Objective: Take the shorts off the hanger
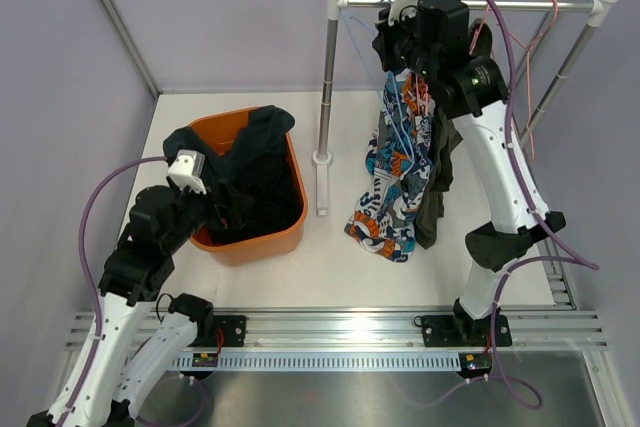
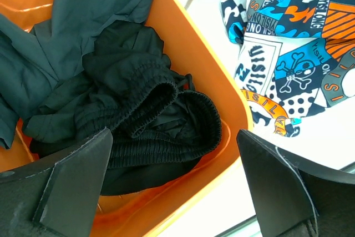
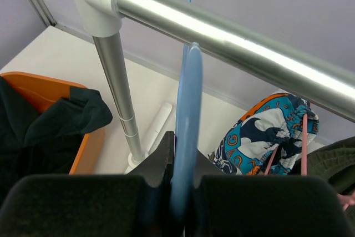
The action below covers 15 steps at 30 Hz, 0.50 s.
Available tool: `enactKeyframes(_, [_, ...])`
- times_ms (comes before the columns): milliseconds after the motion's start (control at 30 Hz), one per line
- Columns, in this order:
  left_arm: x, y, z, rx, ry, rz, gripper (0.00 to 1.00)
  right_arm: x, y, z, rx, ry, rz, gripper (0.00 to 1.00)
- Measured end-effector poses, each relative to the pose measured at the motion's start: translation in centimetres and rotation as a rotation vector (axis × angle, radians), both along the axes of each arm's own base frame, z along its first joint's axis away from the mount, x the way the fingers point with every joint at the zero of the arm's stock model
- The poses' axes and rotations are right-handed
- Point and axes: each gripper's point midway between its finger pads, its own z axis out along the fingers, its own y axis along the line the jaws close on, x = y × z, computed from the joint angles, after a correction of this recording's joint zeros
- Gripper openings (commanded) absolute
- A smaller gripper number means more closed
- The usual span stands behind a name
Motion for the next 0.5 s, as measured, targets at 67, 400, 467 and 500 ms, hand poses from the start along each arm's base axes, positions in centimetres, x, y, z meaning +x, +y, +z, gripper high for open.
enactKeyframes(67, [-0.1,0.1,-0.2,0.003,0.0,0.0,0.99,0.5,0.2,-0.7,-0.016,0.01,0.002,0.0])
enactKeyframes(400, [-0.4,0.3,-1.4,0.015,0.017,0.004,0.99,1.9,0.8,-2.9,-0.043,0.051,-0.003,0.0])
enactKeyframes(467, [-0.4,0.4,-1.5,0.016,0.017,0.007,0.99,1.9,0.8,-2.7,-0.041,0.046,-0.007,0.0])
enactKeyframes(500, [-0.5,0.4,-1.5,0.018,0.02,0.009,0.99,1.9,0.8,-2.5,-0.038,0.042,-0.008,0.0])
